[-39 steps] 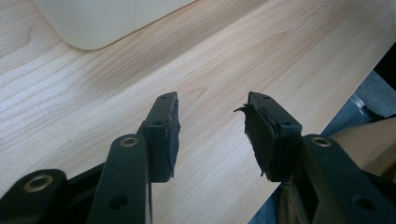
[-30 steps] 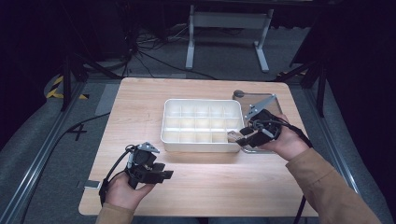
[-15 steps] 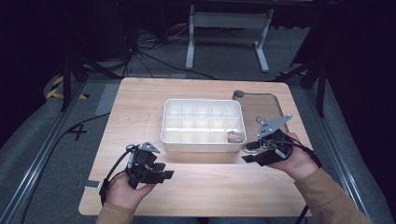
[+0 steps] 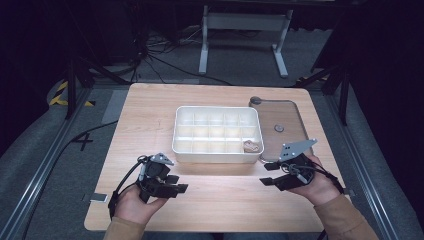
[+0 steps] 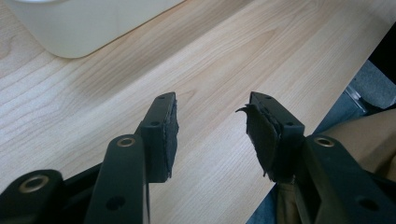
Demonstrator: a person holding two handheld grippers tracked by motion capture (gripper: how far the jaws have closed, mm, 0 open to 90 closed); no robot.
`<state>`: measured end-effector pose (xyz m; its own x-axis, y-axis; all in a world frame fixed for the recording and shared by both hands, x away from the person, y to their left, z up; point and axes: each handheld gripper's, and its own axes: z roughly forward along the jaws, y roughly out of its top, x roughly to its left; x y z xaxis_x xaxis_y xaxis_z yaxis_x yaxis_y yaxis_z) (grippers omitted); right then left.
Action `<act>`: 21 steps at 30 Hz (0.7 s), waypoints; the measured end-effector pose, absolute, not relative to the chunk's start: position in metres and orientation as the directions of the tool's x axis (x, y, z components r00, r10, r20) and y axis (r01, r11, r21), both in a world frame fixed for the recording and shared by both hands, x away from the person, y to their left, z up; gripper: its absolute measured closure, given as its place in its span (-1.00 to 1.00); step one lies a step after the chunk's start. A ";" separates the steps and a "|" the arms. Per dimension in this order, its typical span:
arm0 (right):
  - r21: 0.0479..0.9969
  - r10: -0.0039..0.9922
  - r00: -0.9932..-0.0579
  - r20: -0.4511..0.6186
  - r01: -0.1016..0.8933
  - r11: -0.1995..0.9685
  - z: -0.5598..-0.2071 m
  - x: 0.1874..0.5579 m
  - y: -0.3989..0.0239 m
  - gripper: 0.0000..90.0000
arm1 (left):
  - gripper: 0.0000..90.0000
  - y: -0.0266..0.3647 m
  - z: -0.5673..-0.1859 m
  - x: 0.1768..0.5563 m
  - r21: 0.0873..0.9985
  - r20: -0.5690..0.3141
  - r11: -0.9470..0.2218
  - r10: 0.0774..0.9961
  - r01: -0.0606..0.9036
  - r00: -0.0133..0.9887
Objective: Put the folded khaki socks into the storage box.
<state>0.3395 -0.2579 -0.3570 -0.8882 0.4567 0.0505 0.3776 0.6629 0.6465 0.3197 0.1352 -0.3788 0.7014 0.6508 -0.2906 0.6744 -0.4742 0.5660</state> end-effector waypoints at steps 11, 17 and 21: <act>0.656 0.465 -0.884 0.054 0.382 0.651 -0.391 0.331 -0.257 0.01 | 0.15 0.133 -0.384 0.321 0.565 -0.271 -0.488 0.652 0.665 0.708; 0.651 0.484 -0.874 0.047 0.394 0.649 -0.406 0.330 -0.256 -0.02 | 0.10 0.130 -0.387 0.321 0.575 -0.250 -0.508 0.638 0.642 0.728; 0.660 0.496 -0.868 0.036 0.393 0.640 -0.417 0.329 -0.256 -0.03 | 0.10 0.131 -0.389 0.322 0.577 -0.243 -0.512 0.636 0.636 0.733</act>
<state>0.3285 -0.2563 -0.4168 -0.8677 0.4958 0.0361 0.3931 0.6399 0.6603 0.3216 0.1306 -0.3889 0.7326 0.6358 -0.2429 0.6359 -0.5122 0.5772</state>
